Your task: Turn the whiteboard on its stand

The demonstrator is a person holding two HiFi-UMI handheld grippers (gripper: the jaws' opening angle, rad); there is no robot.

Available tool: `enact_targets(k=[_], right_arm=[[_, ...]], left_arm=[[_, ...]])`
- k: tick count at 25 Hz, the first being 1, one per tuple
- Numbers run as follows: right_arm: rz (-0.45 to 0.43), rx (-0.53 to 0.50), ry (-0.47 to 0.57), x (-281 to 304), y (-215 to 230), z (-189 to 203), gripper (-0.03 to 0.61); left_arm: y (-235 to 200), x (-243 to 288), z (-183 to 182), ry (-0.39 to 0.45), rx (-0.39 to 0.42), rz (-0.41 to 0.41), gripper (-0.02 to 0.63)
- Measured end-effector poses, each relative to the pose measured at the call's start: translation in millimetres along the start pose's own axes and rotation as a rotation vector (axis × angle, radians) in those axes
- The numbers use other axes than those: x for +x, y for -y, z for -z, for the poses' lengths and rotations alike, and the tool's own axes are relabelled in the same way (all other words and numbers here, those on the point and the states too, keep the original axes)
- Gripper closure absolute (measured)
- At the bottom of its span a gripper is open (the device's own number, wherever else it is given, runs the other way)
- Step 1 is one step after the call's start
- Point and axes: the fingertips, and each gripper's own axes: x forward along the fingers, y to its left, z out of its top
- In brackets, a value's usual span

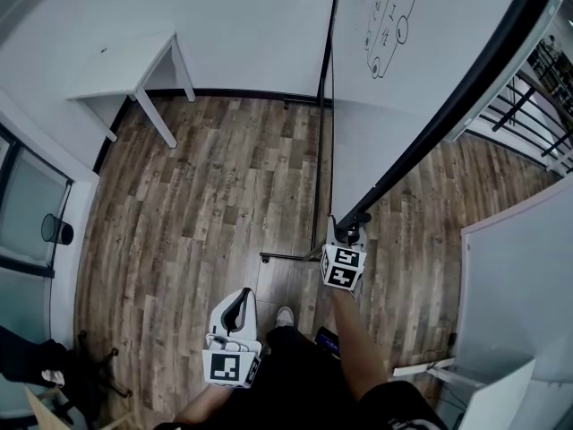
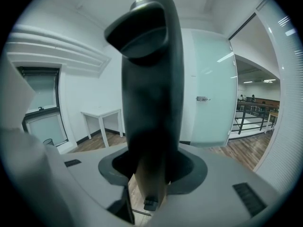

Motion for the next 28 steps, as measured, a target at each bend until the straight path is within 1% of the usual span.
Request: enact_targets(k=[4, 6, 9, 13, 16, 18, 22, 28], right_arm=[[0.009, -0.001, -0.015, -13.3, -2.0, 0.6, 0.411], [0.009, -0.006, -0.020, -22.6, -6.7, 0.4, 0.411], [0.007, -0.011, -0.028, -38.8, -16.5, 0.9, 0.413], [-0.005, -0.009, -0.039, -59.0, -31.5, 6.5, 0.412], [-0.018, -0.003, -0.030, -74.1, -46.8, 18.2, 0.412], [-0.021, 0.003, -0.024, -83.0, -58.5, 21.7, 0.411], [-0.024, 0.009, -0.012, -105.6, -84.2, 43.0, 0.411], [-0.038, 0.014, -0.006, -145.7, -116.9, 63.3, 0.411]], left_arm=[[-4.9, -9.7, -15.6, 0.049, -0.030, -0.006, 0.595], [-8.1, -15.4, -18.0, 0.043, -0.035, 0.000, 0.595], [-11.7, -26.7, -16.6, 0.013, -0.036, 0.020, 0.595], [-11.1, -46.6, -25.0, 0.044, -0.033, 0.036, 0.595], [-4.8, -69.5, -15.8, 0.047, -0.027, 0.049, 0.595], [-5.2, -84.6, -18.4, 0.070, -0.035, 0.044, 0.595], [-12.3, -124.5, -1.2, 0.080, -0.025, 0.034, 0.595], [-20.5, -177.2, 12.0, 0.097, -0.032, 0.019, 0.595]])
